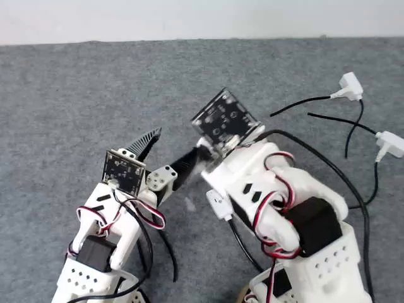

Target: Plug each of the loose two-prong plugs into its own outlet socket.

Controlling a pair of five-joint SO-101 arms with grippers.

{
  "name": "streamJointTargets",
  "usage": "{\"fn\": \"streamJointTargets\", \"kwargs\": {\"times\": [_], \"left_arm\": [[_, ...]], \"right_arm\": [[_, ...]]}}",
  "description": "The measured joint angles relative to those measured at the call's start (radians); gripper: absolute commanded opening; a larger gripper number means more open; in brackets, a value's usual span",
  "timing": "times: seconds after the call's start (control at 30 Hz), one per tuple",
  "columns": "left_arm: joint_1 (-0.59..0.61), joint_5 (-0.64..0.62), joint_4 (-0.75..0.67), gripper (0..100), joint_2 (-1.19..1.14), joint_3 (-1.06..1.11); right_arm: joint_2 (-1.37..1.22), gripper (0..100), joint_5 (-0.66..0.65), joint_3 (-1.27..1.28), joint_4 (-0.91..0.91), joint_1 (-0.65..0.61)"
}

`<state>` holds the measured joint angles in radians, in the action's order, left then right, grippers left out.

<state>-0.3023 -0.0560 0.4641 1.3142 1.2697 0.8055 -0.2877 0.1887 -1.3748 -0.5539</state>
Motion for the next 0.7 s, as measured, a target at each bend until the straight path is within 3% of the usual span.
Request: {"fn": "streamJointTargets", "kwargs": {"times": [0.17,0.5,0.7], "left_arm": [[0.061,0.002,-0.091,28,0.000,0.052],[0.074,0.028,-0.180,27,0.000,0.098],[0.074,0.028,-0.183,27,0.000,0.098]], "right_arm": [[-0.002,0.9,-0.006,0.000,0.000,0.095],[-0.002,0.9,-0.017,0.192,-0.003,0.117],[-0.002,0.9,-0.163,0.330,-0.003,0.117]]}}
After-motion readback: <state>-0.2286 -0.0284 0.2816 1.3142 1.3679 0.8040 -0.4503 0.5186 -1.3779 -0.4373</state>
